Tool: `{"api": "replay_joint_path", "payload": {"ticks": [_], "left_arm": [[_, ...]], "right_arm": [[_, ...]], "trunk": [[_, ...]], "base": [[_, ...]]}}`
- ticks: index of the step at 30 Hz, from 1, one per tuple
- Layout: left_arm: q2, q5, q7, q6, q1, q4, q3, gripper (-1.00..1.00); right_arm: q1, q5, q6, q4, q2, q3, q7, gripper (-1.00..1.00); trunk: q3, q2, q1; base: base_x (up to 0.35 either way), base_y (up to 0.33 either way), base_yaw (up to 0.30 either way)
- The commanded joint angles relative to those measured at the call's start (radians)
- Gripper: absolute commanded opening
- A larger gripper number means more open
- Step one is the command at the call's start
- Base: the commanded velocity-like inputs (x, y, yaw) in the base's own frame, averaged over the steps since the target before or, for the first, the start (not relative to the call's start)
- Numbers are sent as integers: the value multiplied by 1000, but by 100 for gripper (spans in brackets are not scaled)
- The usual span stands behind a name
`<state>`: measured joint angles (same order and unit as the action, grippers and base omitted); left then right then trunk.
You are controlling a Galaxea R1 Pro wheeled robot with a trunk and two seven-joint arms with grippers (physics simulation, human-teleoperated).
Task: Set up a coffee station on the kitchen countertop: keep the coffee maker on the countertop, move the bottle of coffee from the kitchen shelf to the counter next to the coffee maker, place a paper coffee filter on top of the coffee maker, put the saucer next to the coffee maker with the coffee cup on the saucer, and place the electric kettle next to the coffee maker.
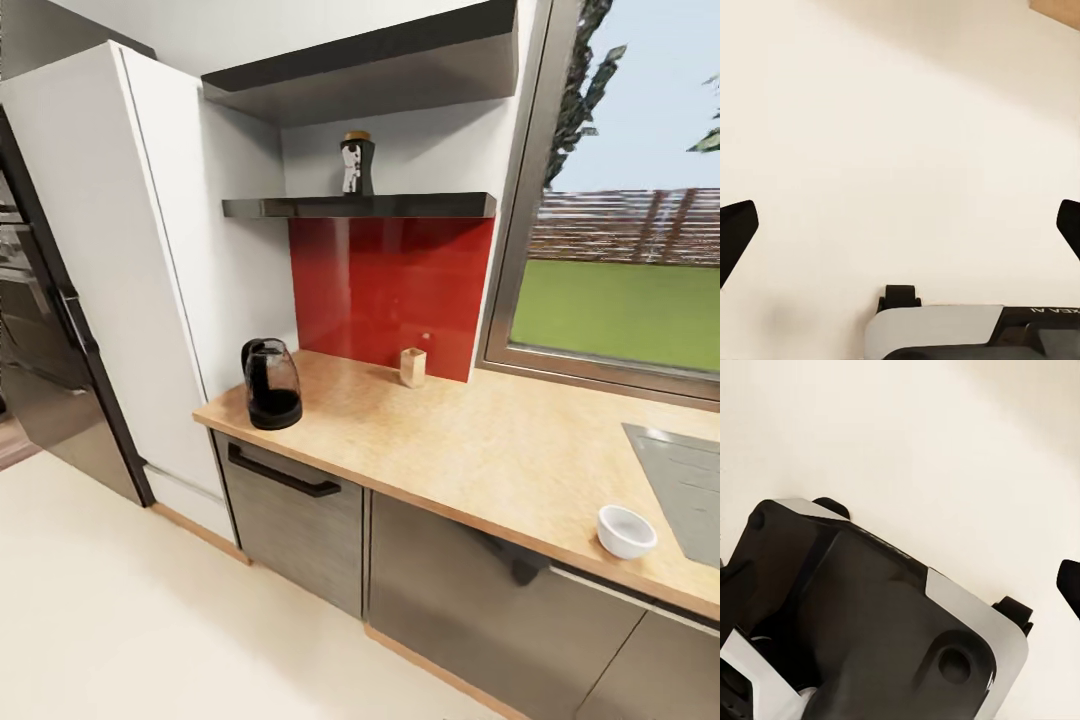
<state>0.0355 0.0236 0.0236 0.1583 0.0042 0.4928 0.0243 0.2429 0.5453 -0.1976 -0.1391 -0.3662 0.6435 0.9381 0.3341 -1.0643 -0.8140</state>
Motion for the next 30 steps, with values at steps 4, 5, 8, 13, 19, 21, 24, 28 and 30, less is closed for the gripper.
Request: {"api": "replay_joint_path", "payload": {"ticks": [4,5,8,13,19,21,24,28,30], "left_arm": [[0,2,2,1,0,1,2,100],[0,2,2,1,0,1,2,100],[0,2,2,1,0,1,2,100],[0,2,2,1,0,1,2,100],[0,2,2,1,0,1,2,100],[0,2,2,1,0,1,2,100],[0,2,2,1,0,1,2,100],[0,2,2,1,0,1,2,100],[0,2,2,1,0,1,2,100]], "right_arm": [[1,5,-8,1,0,8,4,100],[1,5,-7,1,0,8,5,100],[1,5,-7,1,0,8,6,100],[1,5,-6,0,0,8,7,100],[1,5,-6,0,0,8,7,100],[1,5,-6,0,0,8,7,100],[1,5,-6,0,0,8,7,100],[1,5,-6,0,0,8,7,100],[1,5,-6,0,0,8,7,100]], "trunk": [[1,-1,0],[1,-1,0],[1,-1,0],[1,-1,0],[1,-1,0],[1,-1,0],[1,-1,0],[1,-1,0],[1,-1,0]], "base": [[49,258,-3],[88,288,-1],[103,297,-1],[84,206,-48],[15,36,-229],[3,7,-270],[2,4,-274],[0,16,-188],[21,97,-82]]}}
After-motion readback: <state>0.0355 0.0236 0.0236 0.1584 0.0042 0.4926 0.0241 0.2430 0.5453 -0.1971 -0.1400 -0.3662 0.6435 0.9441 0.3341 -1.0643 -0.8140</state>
